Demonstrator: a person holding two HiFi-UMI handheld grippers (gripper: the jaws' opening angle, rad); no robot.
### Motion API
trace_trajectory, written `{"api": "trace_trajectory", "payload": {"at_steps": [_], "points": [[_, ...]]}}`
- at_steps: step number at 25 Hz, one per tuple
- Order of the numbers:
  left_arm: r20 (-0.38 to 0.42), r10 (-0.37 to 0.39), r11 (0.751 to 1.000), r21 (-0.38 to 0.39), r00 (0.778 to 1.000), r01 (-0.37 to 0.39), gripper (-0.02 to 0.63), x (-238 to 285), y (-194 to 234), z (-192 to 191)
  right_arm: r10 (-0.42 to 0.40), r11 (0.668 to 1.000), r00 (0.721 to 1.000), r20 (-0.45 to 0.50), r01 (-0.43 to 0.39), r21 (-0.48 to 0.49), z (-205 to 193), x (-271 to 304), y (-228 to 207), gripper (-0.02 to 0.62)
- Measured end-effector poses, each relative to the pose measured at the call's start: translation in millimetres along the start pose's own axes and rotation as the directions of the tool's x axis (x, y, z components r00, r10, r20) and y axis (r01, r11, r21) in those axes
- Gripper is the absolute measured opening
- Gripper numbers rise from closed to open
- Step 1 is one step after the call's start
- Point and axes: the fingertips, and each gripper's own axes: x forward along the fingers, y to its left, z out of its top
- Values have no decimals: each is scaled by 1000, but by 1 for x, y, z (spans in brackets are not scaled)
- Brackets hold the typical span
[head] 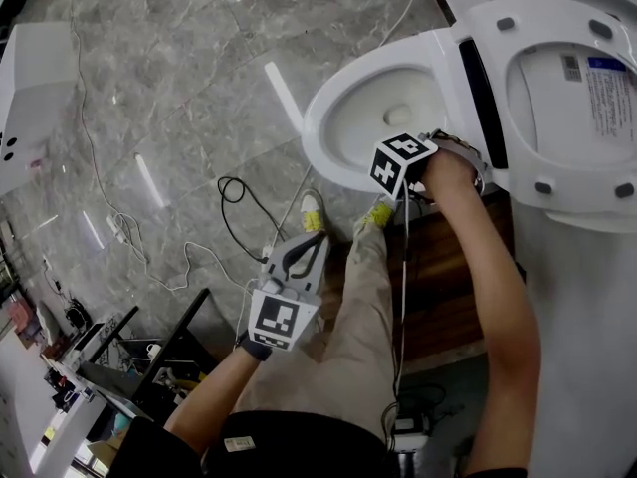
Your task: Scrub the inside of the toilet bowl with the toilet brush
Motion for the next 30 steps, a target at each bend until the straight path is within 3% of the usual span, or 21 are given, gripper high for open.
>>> {"api": "trace_trajectory", "payload": {"at_steps": [6,14,23,30], "points": [[2,5,1000,-7,1000,-5,18,-2,2,-2,144,984,987,77,-151,92,-5,-3,-6,161],[-3,2,1000,-14,1000,-2,18,-2,1,-4,231,953,953,195,-261,151,-2,-9,0,161],[12,-1,1000,-19,1000,1,18,-1,-1,-1,280,922,882,380,-357,150,43,-31,33,160],[6,6,999,-50,1000,-5,18,2,7,-3,265,893,806,529,-413,180,82,-48,48,160]]}}
